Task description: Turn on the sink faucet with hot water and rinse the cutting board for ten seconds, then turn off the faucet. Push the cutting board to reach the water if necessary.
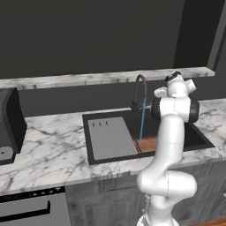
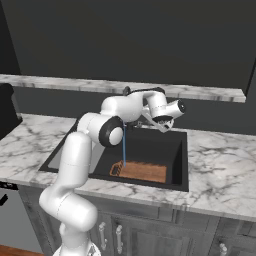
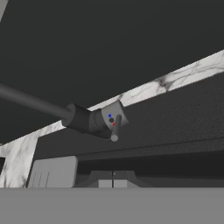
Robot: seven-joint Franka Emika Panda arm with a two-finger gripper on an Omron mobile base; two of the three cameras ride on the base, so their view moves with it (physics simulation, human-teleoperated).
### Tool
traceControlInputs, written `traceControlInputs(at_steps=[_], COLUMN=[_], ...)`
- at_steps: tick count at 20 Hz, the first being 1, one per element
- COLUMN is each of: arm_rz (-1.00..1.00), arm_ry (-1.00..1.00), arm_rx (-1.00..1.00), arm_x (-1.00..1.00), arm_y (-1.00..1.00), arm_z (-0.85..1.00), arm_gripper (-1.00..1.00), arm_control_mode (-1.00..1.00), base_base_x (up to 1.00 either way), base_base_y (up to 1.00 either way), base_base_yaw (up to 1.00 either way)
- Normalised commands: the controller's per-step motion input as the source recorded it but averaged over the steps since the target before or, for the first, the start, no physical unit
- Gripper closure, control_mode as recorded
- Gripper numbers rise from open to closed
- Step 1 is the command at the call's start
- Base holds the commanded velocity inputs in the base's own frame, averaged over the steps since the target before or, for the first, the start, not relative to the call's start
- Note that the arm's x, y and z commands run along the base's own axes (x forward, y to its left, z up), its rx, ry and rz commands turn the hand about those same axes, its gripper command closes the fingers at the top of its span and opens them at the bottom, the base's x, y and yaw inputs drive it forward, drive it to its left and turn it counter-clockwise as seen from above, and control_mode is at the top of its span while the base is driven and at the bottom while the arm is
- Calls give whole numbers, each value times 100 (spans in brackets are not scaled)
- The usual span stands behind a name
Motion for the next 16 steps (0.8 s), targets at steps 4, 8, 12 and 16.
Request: traceControlInputs(at_steps=[4, 8, 12, 16], arm_rz=[0, 0, 0, 0], arm_ry=[0, 0, 0, 0], arm_rx=[0, 0, 0, 0], arm_x=[0, 0, 0, 0], arm_y=[0, 0, 0, 0], arm_z=[0, 0, 0, 0], arm_gripper=[100, 100, 100, 100], arm_control_mode=[-100, -100, -100, -100], base_base_x=[0, 0, 0, 0], base_base_y=[0, 0, 0, 0], base_base_yaw=[0, 0, 0, 0])
